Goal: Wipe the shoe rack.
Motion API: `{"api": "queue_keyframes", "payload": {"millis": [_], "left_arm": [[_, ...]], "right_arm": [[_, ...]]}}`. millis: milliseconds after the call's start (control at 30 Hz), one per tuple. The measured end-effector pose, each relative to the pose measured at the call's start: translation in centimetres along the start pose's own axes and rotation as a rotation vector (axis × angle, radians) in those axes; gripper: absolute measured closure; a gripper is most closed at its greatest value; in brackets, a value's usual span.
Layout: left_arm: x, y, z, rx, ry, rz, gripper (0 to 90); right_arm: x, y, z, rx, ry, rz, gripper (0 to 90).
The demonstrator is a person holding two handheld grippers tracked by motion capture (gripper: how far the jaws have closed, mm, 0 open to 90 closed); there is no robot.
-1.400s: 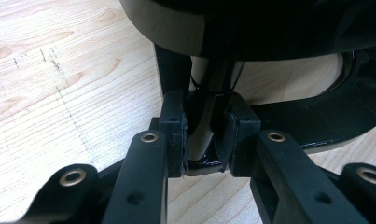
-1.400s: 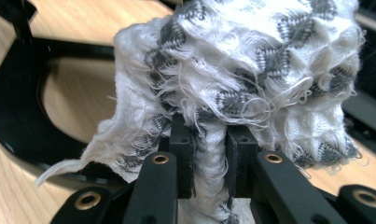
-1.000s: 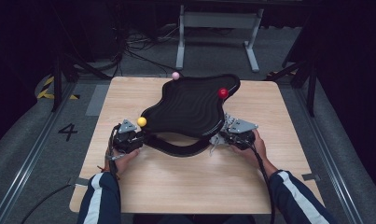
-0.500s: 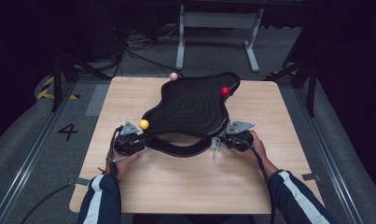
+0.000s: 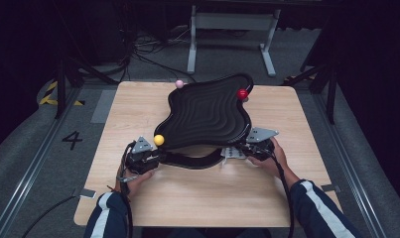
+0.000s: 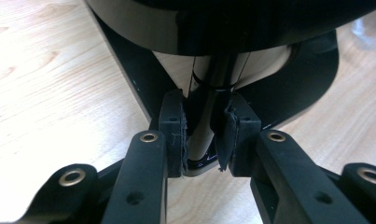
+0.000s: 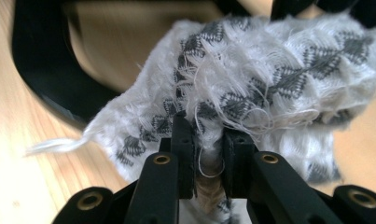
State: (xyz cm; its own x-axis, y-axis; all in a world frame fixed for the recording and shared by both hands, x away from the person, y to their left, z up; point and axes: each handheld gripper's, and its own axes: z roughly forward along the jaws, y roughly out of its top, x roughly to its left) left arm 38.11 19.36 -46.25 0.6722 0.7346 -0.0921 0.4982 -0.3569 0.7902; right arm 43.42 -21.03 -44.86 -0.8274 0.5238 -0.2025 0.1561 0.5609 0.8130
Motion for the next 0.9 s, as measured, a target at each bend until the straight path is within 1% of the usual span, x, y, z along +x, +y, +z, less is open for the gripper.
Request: {"api": "queue_keyframes", "payload": {"millis": [33,100,167,233,267,300,367,400,433,467,500,567,600,633,667,700,767,800,867,900], "left_arm": [[0.0,0.0,0.0,0.003,0.002,0.006,73.2],[0.0,0.0,0.0,-0.002,-0.003,-0.003,73.1],[0.1,0.0,0.0,0.000,-0.003,-0.001,73.1],[0.1,0.0,0.0,0.003,-0.007,-0.003,73.0],[0.1,0.0,0.0,-0.003,-0.011,-0.009,73.0],[0.1,0.0,0.0,0.000,-0.013,-0.009,73.0],[0.2,0.0,0.0,-0.002,-0.016,-0.013,72.9],[0.2,0.0,0.0,-0.003,-0.015,-0.011,72.8],[0.2,0.0,0.0,0.001,-0.018,-0.012,72.8],[0.2,0.0,0.0,0.000,-0.020,-0.013,72.7],[0.2,-0.1,0.0,-0.001,-0.023,-0.013,72.8],[0.3,-0.1,0.0,0.002,-0.028,-0.009,72.7],[0.3,-0.1,0.0,-0.003,-0.030,-0.006,72.6],[0.3,-0.1,0.0,-0.003,-0.030,-0.006,72.6],[0.3,-0.2,0.0,-0.006,-0.031,-0.007,72.6],[0.3,-0.2,0.0,-0.007,-0.032,-0.007,72.6],[0.3,-0.2,0.0,-0.006,-0.030,-0.006,72.6],[0.2,-0.2,0.0,-0.008,-0.033,-0.012,72.6],[0.3,-0.2,0.0,-0.011,-0.034,-0.010,72.6],[0.3,-0.3,0.0,-0.011,-0.036,-0.013,72.5]], "right_arm": [[0.0,0.5,-0.4,-0.025,-0.005,0.007,78.4],[-0.1,1.3,-1.2,-0.071,-0.052,0.003,78.3],[-0.3,1.8,-2.0,-0.115,-0.086,0.007,78.3],[-0.5,2.3,-2.7,-0.146,-0.129,0.004,78.4],[-0.6,2.5,-3.1,-0.165,-0.138,0.003,78.4],[-0.8,2.9,-3.7,-0.192,-0.163,0.004,78.4],[-1.0,3.3,-4.3,-0.225,-0.191,0.004,78.3],[-1.0,3.5,-4.4,-0.229,-0.201,0.005,78.2],[-1.2,3.7,-4.4,-0.225,-0.212,-0.003,78.1],[-1.3,3.7,-4.2,-0.215,-0.213,0.000,78.1],[-1.5,3.7,-4.0,-0.211,-0.208,0.009,78.0],[-1.9,3.1,-3.1,-0.197,-0.196,0.044,78.0],[-1.9,2.7,-2.5,-0.175,-0.197,0.048,78.0],[-1.9,2.7,-2.5,-0.175,-0.197,0.048,78.0],[-2.0,2.3,-1.9,-0.141,-0.198,0.034,77.9],[-1.9,1.9,-1.4,-0.117,-0.195,0.036,77.8],[-1.9,1.5,-0.9,-0.091,-0.185,0.035,77.7],[-1.9,1.2,-0.5,-0.073,-0.188,0.031,77.8],[-1.6,0.8,0.0,-0.049,-0.169,0.033,77.6],[-1.0,0.4,0.7,-0.017,-0.149,0.016,77.5]]}}
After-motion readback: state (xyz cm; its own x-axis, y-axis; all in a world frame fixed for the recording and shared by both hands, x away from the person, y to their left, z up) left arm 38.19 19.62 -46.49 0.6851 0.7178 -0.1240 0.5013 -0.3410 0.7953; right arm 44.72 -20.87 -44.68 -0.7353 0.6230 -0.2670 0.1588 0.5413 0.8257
